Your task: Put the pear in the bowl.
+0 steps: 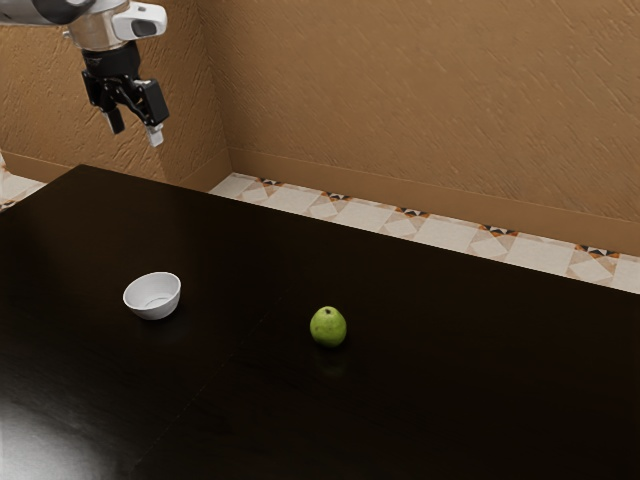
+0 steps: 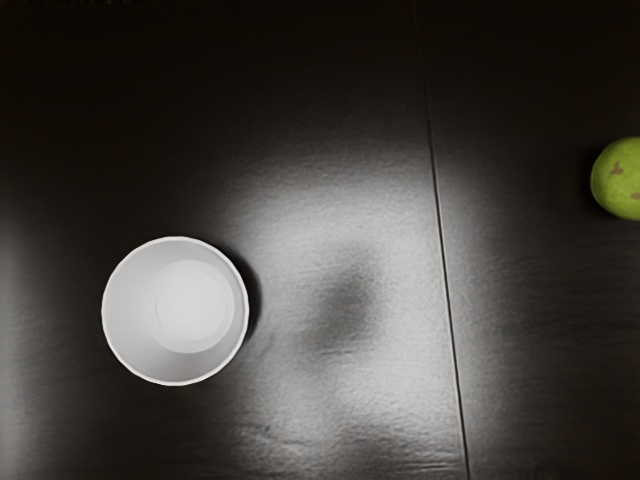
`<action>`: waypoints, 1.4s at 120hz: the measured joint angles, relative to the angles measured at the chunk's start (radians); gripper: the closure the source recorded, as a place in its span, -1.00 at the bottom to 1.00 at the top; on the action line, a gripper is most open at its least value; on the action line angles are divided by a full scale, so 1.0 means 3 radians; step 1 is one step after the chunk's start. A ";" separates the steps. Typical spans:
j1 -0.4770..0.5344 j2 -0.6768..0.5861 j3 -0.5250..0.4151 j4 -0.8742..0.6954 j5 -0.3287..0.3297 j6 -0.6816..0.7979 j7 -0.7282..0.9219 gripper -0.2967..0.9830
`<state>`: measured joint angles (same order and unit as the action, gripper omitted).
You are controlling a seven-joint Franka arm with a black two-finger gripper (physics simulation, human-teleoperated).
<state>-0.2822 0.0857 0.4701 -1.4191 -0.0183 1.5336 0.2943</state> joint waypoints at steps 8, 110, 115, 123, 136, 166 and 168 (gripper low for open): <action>0.0003 -0.0001 -0.0008 0.0001 0.0000 0.0000 0.0005 -0.54; -0.0210 0.1397 -0.1253 -0.0125 0.0003 0.0530 -0.0426 -0.54; -0.0205 0.1399 -0.1251 -0.0198 0.0010 0.0557 -0.0479 -0.54; -0.0201 0.1412 -0.1250 -0.0257 0.0018 0.0619 -0.0556 -0.54; -0.0195 0.1423 -0.1247 -0.0279 0.0073 0.0719 -0.0668 -0.54; -0.0127 0.1598 -0.1219 -0.0256 0.0231 0.0906 -0.0763 -0.54; -0.0126 0.1614 -0.1219 -0.0244 0.0233 0.0918 -0.0765 -0.54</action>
<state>-0.3199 0.5700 0.1043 -1.4923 0.0516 1.8091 0.0648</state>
